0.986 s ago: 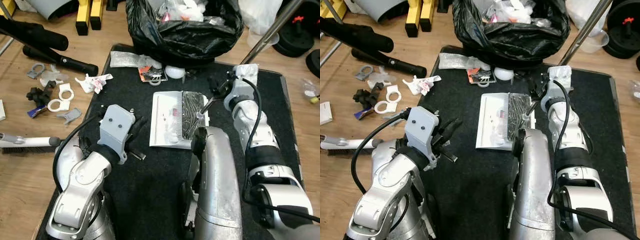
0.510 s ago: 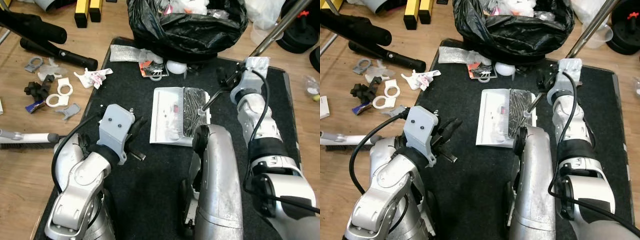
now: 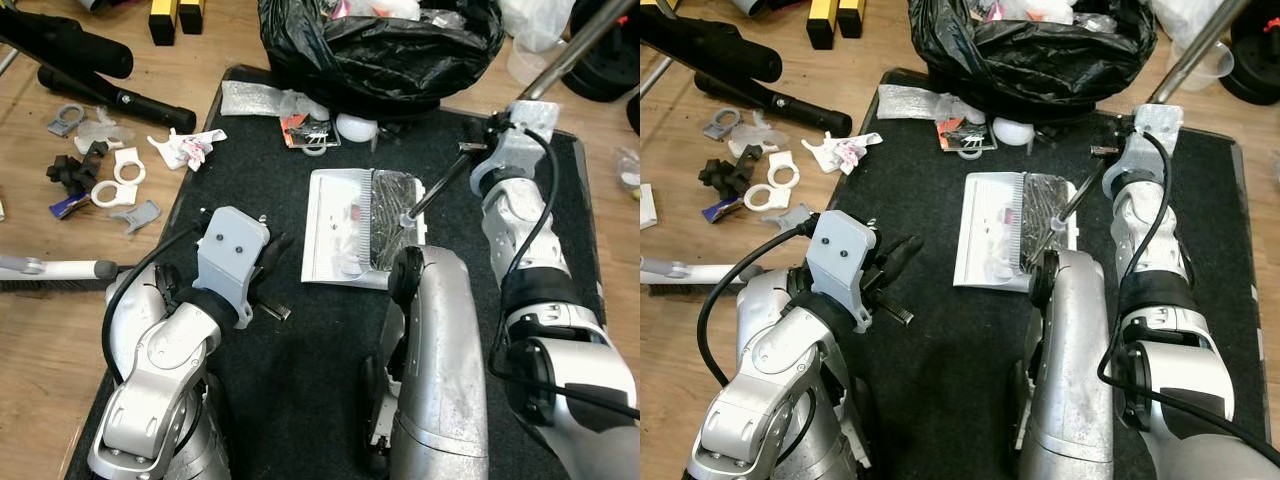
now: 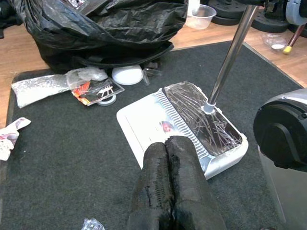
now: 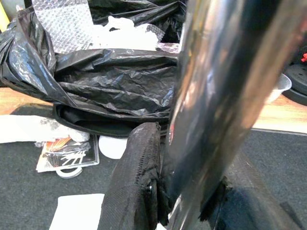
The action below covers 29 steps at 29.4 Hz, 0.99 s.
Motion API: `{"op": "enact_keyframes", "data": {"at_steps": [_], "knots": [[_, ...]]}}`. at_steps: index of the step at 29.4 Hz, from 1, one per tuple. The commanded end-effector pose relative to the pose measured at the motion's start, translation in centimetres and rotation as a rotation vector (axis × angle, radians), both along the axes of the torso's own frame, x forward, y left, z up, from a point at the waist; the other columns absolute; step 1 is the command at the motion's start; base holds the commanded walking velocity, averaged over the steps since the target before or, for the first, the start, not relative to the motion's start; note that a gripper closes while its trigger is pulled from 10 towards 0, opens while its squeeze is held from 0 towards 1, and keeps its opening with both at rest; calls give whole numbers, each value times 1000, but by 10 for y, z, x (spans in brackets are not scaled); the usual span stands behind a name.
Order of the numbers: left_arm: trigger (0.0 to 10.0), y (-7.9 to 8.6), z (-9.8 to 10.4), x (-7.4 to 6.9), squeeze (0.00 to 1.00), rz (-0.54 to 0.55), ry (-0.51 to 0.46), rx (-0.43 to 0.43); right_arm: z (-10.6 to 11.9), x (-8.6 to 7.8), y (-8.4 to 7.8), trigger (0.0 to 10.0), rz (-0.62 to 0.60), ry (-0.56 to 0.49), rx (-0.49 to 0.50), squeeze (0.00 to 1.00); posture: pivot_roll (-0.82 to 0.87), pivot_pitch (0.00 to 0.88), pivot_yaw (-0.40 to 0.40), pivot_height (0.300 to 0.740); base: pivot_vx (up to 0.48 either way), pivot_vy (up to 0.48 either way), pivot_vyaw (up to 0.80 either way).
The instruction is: Sweep floor
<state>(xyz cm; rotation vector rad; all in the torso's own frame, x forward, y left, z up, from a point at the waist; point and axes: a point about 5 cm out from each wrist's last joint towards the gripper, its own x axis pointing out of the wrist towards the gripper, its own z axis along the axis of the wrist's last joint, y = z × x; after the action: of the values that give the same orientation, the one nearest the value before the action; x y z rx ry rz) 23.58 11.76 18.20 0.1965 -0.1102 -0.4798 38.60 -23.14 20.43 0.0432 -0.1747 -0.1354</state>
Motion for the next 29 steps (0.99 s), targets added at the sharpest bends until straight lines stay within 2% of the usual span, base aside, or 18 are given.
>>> {"op": "enact_keyframes", "data": {"at_steps": [1, 8, 9, 10, 12, 13, 14, 15, 16, 17, 20, 23, 29], "knots": [[10000, -2, 0, -2, 0, -22, 10, -5, -9, -5, -11, 0, -50, 8, -38, 0, -82, 334, -123, 300, 0, 0, 0], [10000, -3, 0, 3, 0, -16, 7, -14, -11, -8, -10, 0, -62, -8, -93, 0, -89, 324, -128, 300, 0, 0, 0], [10000, -3, 0, 4, 0, -14, 4, -16, -10, -8, -9, 0, -53, -26, -55, 0, -89, 318, -129, 300, 0, 0, 0], [10000, -3, 0, 5, 0, -12, 0, -17, -7, -7, -9, 0, -37, -58, 49, 0, -93, 310, -130, 300, 0, 0, 0], [10000, -4, 0, 7, 0, -9, -4, -19, -3, -7, -9, 0, -17, -101, 189, 0, -94, 308, -130, 300, 0, 0, 0], [10000, -4, 0, 7, 0, -9, -4, -19, -3, -7, -9, 0, -17, -101, 189, 0, -94, 308, -130, 300, 0, 0, 0], [10000, -4, 0, 9, 0, -8, -5, -22, 0, -6, -10, 0, -4, -121, 293, 0, -100, 297, -130, 300, 0, 0, 0], [10000, -5, 0, 11, 0, -9, -8, -29, 3, -5, -12, 5804, 9, -135, 409, 0, -108, 286, -131, 300, 0, 0, 0], [10000, -5, 0, 13, 0, -10, -9, -34, 5, -4, -14, 5804, 22, -145, 489, 0, -111, 284, -131, 300, 0, 0, 0], [10000, -6, 0, 16, 0, -12, -11, -38, 9, -4, -16, 10000, 24, -161, 543, 0, -121, 269, -130, 300, 0, 0, 0], [10000, -7, 0, 18, 0, -14, -14, -41, 13, -4, -19, 10000, 25, -178, 571, 0, -121, 269, -130, 300, 0, 0, 0], [10000, -11, 0, 26, 0, -16, -25, -47, 23, -7, -29, 10000, 11, -208, 567, 0, -140, 237, -129, 300, 0, 0, 0], [10000, -12, 0, 33, 0, -12, -36, -49, 36, -15, -38, 10000, 59, -290, 602, 0, -151, 205, -131, 305, 0, 0, 0]]}}
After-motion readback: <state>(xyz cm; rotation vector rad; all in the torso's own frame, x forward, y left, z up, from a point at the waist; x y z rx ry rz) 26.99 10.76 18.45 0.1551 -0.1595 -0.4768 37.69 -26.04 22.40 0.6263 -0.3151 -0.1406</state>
